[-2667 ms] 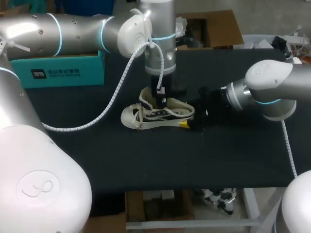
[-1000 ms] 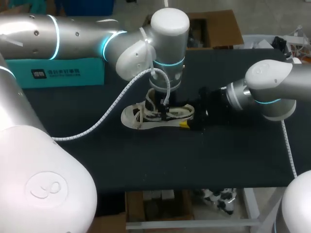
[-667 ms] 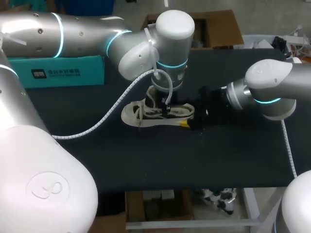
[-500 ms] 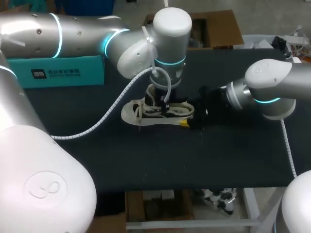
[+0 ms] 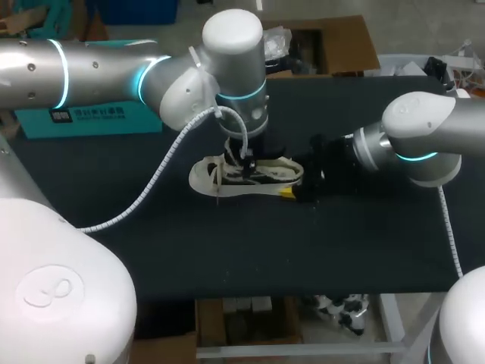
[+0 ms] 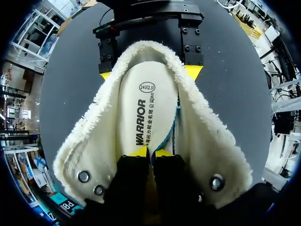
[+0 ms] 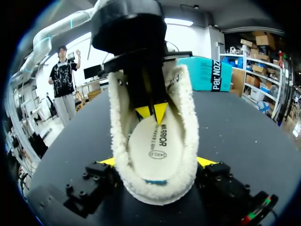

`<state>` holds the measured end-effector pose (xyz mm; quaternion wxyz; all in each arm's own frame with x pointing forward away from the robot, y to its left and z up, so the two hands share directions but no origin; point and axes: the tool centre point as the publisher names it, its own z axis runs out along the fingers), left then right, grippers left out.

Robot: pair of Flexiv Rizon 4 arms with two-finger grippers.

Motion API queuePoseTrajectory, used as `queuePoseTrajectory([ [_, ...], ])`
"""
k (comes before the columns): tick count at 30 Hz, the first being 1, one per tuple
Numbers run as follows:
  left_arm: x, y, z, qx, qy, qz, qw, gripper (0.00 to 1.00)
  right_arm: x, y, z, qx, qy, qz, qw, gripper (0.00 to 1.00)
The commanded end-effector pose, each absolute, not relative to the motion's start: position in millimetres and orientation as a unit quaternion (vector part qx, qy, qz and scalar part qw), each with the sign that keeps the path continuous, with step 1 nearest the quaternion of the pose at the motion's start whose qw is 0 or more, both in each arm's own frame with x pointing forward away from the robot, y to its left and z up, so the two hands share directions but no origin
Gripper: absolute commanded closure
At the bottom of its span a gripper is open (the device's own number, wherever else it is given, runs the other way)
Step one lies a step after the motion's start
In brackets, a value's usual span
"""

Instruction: Open the shoe tongue, take the insole out of the shoe, put the insole back into the shoe, and pack the shoe into the shoebox

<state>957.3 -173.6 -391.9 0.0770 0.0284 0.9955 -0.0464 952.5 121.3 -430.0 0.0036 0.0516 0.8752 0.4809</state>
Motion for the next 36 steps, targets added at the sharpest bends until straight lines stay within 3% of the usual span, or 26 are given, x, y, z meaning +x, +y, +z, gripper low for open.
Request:
queuePoseTrajectory([
  [1,959.6,-172.4,-375.4,0.036,0.994,-0.077,0.068,1.0,949.4,120.6,-435.2,0.05,0.875,0.482,0.002,1.0],
  [19,949.0,-182.3,-335.3,0.071,0.985,-0.16,0.006,1.0,949.4,120.6,-435.2,0.05,0.875,0.482,0.002,1.0],
  [28,937.8,-198.7,-323.9,0.073,0.984,-0.16,0.013,1.0,949.4,120.6,-435.2,0.05,0.875,0.482,0.002,1.0],
  [29,936.9,-200.2,-323.2,0.069,0.985,-0.156,0.017,0.78,949.4,120.6,-435.2,0.05,0.875,0.482,0.002,1.0],
  [31,934.6,-202.3,-321.7,0.07,0.985,-0.156,0.017,0.6,949.4,120.6,-435.2,0.05,0.875,0.482,0.002,1.0],
  [33,932.6,-204.4,-320.9,0.07,0.985,-0.156,0.018,0.52,949.4,120.6,-435.2,0.05,0.875,0.482,0.002,1.0],
  [36,928.8,-210.3,-322.1,0.066,0.986,-0.151,0.023,0.52,949.4,120.6,-435.2,0.05,0.875,0.482,0.002,1.0],
])
